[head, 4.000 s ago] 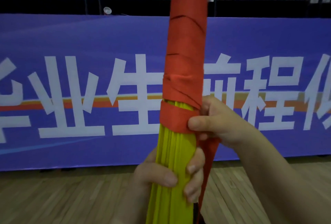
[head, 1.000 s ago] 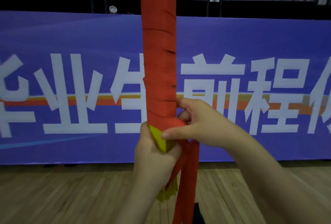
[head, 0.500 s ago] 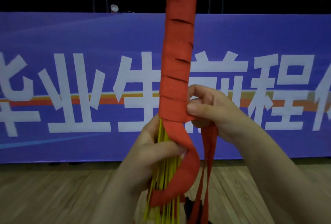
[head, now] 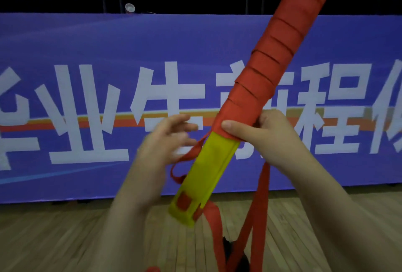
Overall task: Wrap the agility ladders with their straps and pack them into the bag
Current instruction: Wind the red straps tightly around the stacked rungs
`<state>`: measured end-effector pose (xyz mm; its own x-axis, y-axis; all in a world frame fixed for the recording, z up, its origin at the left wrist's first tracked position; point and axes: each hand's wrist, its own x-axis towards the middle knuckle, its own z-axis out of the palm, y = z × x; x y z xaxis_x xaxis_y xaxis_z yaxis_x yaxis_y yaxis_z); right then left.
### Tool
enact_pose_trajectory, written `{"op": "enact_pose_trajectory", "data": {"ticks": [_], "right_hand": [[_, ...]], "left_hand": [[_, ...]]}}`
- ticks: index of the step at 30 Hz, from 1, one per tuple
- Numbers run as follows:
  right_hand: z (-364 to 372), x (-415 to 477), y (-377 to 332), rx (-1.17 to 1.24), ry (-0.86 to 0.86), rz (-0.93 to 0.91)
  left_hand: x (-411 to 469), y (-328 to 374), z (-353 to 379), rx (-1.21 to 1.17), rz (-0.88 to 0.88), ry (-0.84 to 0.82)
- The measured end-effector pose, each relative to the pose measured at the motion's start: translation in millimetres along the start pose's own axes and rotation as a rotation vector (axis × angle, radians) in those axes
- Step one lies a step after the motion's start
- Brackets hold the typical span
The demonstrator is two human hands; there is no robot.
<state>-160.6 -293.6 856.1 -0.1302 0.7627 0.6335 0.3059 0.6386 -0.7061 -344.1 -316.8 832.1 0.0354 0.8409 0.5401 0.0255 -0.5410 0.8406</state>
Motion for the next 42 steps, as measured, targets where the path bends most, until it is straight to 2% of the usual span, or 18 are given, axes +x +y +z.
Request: {"op": "enact_pose_trajectory", "data": {"ticks": [3,5,7,9,13,17,19,22,26,28,30,32,33,35,38,39,40,42], "right_hand": [[2,4,1,-0.256,0.107,0.025],[7,3,-5,-0.344,0.12,0.031],[10,2,-13,-0.404,0.112,0.008],[9,-2,-20,-0.383,0.016,-0.011],[-10,-9,-29,0.002,-0.324,0.053],[-16,-10,-16,0.32,-0.419,0.1],[-14,-10,-9,0.342,-0.457,0.097],[-9,-6,-2,0.241,-0.491,0.033],[6,-1,2,0.409,-0.587,-0.046],[7,-2,4,0.424,-0.57,-0.094],[8,-5,6,0.424,-0.531,-0.11],[10,-7,7,0.437,-0.442,-0.052],[11,-7,8,0.405,-0.351,-0.03],[12,-7,3,0.315,-0.167,0.021],[11,-5,-4,0.066,0.015,0.06],[11,-6,-4,0.002,0.051,0.05],[12,-6,-5,-0.041,0.083,0.027],[8,-8,-6,-0.066,0.077,-0.017]], "left_hand": [[-15,-18,39,0.812,0.052,-0.035],[-17,-34,61,0.884,0.042,0.083],[-8,-43,65,0.663,0.025,0.225],[-4,-46,62,0.487,0.003,0.251],[-12,-35,53,0.154,0.046,0.199],[-17,-17,43,-0.069,0.012,0.094],[-22,-11,38,-0.175,-0.031,0.002],[-28,-7,30,-0.366,-0.078,-0.186],[-32,-11,31,-0.75,-0.175,-0.643],[-31,-12,28,-0.873,-0.218,-0.776],[-28,-5,19,-0.77,-0.326,-0.7],[-25,1,3,-0.499,-0.385,-0.497],[-25,3,-3,-0.305,-0.362,-0.406],[-28,7,-2,0.203,-0.19,-0.247],[-33,-1,24,0.903,-0.017,0.024],[-33,-8,32,0.978,-0.02,0.085],[-30,-11,37,0.93,-0.035,0.104],[-24,-20,39,0.567,-0.064,0.065]]}}
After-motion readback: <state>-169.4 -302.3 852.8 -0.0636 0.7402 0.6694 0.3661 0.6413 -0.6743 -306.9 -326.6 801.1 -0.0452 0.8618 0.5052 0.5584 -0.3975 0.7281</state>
